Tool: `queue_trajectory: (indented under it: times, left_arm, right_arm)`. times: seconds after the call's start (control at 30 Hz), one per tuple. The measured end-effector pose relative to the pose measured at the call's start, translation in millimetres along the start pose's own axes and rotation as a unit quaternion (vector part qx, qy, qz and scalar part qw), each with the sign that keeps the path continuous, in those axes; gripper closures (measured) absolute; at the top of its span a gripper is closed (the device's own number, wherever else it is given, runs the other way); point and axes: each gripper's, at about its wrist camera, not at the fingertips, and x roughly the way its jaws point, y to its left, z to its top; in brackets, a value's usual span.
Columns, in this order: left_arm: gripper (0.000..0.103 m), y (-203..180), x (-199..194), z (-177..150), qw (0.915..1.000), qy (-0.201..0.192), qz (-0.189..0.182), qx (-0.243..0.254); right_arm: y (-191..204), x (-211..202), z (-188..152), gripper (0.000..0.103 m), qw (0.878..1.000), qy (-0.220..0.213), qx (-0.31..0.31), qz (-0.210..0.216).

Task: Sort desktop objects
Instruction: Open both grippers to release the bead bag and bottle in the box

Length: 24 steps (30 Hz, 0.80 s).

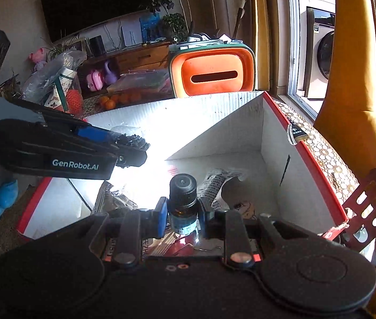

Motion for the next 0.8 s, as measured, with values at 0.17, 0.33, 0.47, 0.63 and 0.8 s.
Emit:
queue_trajectory:
  times: [0.17, 0.33, 0.47, 0.63, 0.8]
  left_arm:
    - [0.065, 2, 23, 3, 0.9995, 0.030, -0.002, 0.000]
    - [0.065, 7, 37, 7, 0.9980, 0.061, -0.013, -0.011]
    - [0.065, 8, 44, 11, 0.9964, 0.082, -0.016, -0.007]
    - [0.064, 8, 50, 11, 0.9945, 0.101, -0.023, -0.006]
    - [0.056, 9, 49, 9, 0.9945, 0.102, -0.022, -0.012]
  right_arm:
    - [2, 10, 1, 0.080, 1.000, 0.009, -0.006, 0.004]
    - [2, 23, 2, 0.080, 1.000, 0.020, -0.001, 0.007]
    - [1, 34, 4, 0.080, 0.999, 0.032, 0.005, 0.007]
    - [3, 38, 3, 0.075, 0.999, 0.037, 0.004, 0.002]
    - [3, 37, 3, 0.072, 0.999, 0.040, -0.002, 0.005]
